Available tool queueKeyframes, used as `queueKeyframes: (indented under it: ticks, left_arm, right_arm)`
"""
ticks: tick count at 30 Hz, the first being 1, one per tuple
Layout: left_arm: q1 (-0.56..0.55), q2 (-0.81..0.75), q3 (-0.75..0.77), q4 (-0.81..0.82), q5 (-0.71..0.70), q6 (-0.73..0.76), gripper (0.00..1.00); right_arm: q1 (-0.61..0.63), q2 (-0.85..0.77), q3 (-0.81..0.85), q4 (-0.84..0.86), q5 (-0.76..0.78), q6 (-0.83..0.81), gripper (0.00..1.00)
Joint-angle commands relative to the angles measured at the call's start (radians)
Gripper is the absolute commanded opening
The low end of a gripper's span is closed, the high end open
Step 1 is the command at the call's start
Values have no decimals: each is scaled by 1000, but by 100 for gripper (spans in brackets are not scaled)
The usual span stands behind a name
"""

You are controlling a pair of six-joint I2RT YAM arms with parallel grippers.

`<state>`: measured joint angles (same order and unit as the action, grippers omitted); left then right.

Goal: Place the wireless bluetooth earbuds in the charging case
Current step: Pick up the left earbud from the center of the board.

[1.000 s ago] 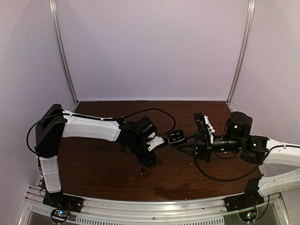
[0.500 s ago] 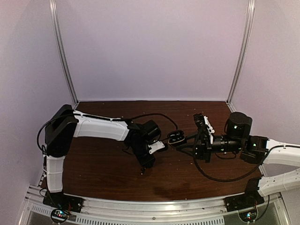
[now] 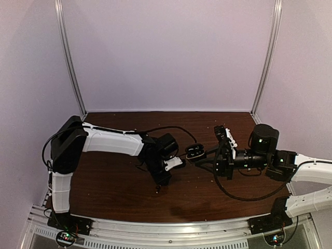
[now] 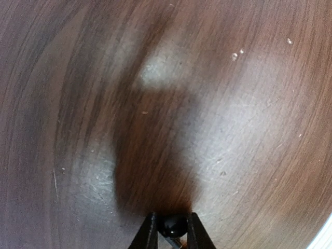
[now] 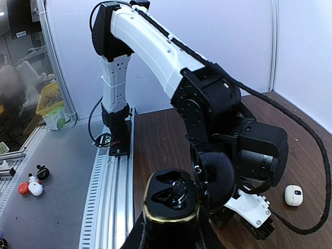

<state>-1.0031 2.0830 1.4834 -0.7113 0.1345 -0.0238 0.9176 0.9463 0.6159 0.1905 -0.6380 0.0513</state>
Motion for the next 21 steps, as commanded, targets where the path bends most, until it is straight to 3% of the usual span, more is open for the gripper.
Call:
queueKeyframes:
  ticks: [1,11,21]
  left_arm:
    - [-1,-47,-26,48,-9,-7,13]
    - [19,-248,-146,263,-106,-47,10]
    - [22,-676,-406,648,-231,-50,10]
  right_arm:
    - [-6,-10,4,10,39,-4,0]
    - [-6,0,-21,106,112,6,0]
    - [-3,40,-43,292,117,-37,0]
